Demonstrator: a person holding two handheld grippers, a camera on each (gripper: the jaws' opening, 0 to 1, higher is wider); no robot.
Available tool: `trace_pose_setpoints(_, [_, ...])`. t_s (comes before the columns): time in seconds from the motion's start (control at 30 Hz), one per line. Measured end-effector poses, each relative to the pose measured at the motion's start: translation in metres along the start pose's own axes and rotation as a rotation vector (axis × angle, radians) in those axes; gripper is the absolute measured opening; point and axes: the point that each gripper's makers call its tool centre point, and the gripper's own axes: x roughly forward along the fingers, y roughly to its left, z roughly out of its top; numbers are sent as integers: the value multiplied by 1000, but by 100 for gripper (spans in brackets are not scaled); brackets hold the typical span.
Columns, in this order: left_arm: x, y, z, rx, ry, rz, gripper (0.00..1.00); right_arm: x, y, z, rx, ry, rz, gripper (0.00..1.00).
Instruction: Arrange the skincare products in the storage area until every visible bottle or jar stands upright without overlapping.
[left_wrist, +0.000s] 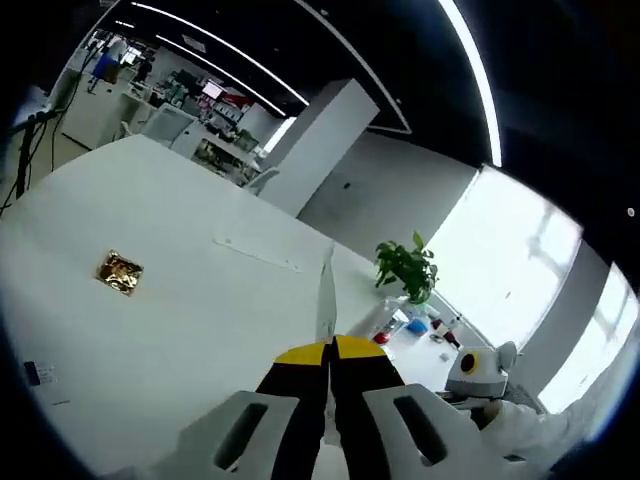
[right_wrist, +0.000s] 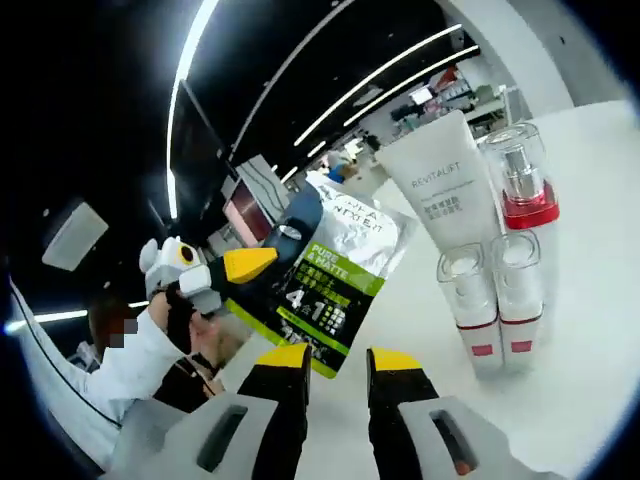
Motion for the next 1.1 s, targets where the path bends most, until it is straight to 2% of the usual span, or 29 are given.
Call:
trace_pose_setpoints(0.1, [-1,-16,2,-34,-22,-41,0,1,8,5,99,-35,54,23])
trace_pose_setpoints(0.23, [-3,-32,4,-76,-50,-84,0,1,19,8,177,-62,114,23])
trace_pose_setpoints(0.43, [-4,-36,8,-163,-84,-148,0,1,24,8,232,-70,139,21])
trace_pose_setpoints(0.47, [-5,-36,8,-171,-88,-147,0,1,28,10,273,-84,160,19])
trace_pose_setpoints(0.53, [-5,-34,7,-171,-90,-141,0,1,28,11,291,-93,170,15])
trace_pose_setpoints(0.83, [-7,-18,1,-168,-78,-82,0,3,25,5,285,-54,156,1])
trace_pose_setpoints(1.1, [-1,-2,-11,-100,-35,-7,0,3,9,2,172,-21,48,0])
